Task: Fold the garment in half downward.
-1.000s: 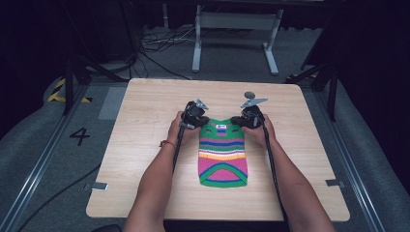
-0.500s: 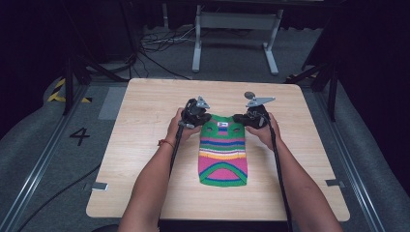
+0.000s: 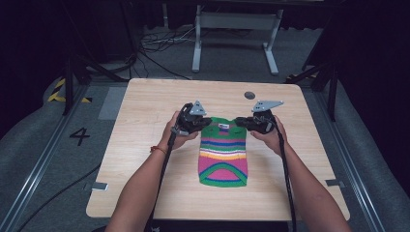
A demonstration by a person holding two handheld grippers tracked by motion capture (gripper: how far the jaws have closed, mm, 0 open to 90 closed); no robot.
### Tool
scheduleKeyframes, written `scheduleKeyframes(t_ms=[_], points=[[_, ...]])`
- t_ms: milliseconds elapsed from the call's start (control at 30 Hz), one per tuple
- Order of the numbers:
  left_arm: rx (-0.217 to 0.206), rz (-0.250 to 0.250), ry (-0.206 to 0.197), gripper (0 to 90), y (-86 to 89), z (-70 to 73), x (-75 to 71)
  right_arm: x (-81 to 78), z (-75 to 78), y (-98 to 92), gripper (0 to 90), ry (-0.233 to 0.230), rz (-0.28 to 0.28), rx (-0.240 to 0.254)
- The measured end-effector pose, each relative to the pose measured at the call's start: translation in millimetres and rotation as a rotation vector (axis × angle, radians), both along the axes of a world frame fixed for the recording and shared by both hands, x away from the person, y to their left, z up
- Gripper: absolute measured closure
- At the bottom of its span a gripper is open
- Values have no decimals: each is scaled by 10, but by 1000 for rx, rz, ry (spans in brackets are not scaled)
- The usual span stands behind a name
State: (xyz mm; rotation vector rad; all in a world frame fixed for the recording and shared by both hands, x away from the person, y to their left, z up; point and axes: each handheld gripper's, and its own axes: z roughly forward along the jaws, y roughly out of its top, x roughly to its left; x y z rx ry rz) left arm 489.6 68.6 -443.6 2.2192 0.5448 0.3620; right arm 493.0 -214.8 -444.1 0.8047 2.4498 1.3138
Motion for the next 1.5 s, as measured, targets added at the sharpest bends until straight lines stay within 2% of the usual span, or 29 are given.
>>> scheduleKeyframes(t_ms=[167,333,567,767,967,1133,1333,1500], points=[[18,-31,-7,877,25,9,-134,-132,34,14,842,-4,39,-19],[-3,-41,5,877,74,22,-235,-250,48,-11,840,0,68,-23],[14,-87,-1,878,69,20,-386,-401,57,-43,840,3,97,-32],[36,-114,-15,878,55,36,-501,-553,87,-61,839,3,131,-20],[38,-130,-18,879,78,32,-620,-718,82,-67,835,7,174,-15],[62,-153,-24,878,82,-10,-751,-849,48,-28,834,13,224,-50],[75,-177,-31,879,103,-11,-854,-958,8,-16,832,27,257,-57],[102,-207,-27,879,91,-50,-952,-1081,-40,30,826,29,296,-105]])
